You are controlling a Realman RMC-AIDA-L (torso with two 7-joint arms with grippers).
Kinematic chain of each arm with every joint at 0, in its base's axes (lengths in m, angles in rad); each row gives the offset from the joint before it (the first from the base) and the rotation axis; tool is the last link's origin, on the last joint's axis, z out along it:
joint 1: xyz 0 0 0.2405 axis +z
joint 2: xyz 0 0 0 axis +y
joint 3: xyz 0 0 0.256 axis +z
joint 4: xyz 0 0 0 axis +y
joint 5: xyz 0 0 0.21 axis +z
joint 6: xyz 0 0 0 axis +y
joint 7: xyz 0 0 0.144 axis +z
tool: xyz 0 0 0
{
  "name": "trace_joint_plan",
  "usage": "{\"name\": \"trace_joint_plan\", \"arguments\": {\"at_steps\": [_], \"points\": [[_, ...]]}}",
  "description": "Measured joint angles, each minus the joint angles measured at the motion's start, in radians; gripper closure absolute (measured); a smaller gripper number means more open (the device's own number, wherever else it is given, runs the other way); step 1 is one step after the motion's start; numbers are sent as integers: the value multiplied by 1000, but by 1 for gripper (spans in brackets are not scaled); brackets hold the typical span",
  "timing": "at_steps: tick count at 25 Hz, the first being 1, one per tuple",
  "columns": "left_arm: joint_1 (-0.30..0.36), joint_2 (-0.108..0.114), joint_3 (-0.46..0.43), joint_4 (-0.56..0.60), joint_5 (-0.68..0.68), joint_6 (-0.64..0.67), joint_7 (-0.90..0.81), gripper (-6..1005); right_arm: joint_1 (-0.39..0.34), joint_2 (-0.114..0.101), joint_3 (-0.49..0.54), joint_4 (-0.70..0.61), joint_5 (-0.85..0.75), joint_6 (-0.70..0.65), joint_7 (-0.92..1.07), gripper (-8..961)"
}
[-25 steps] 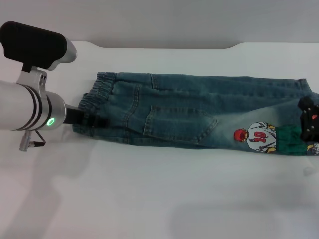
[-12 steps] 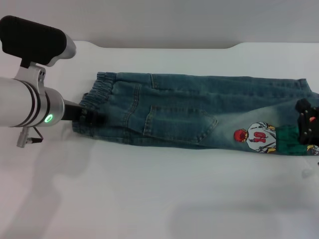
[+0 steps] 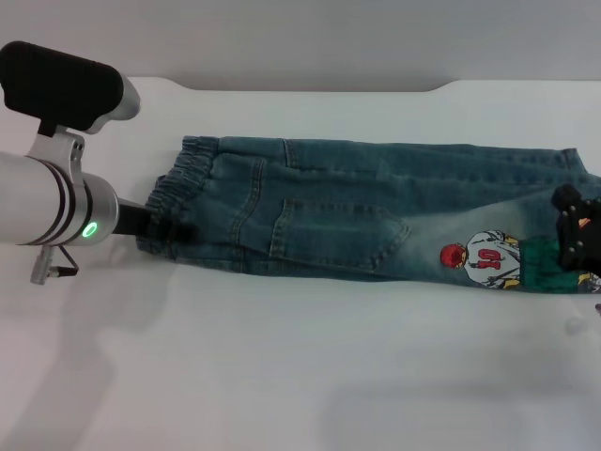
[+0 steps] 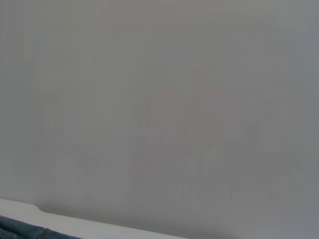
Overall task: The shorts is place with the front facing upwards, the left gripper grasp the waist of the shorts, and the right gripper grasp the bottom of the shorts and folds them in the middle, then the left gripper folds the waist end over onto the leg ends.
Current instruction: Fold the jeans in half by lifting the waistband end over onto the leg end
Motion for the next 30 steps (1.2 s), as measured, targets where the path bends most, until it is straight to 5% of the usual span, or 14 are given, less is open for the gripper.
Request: {"name": "trace_joint_plan", "arguments": {"at_steps": [15,30], "points": [[-27,-1,1,53,-30,0,10,160,0,0,-9,4,0,5,5,950],[17,-2,11,-35,-63,-11,60,345,-42,0,-21,68,1,-1,5,950]]}}
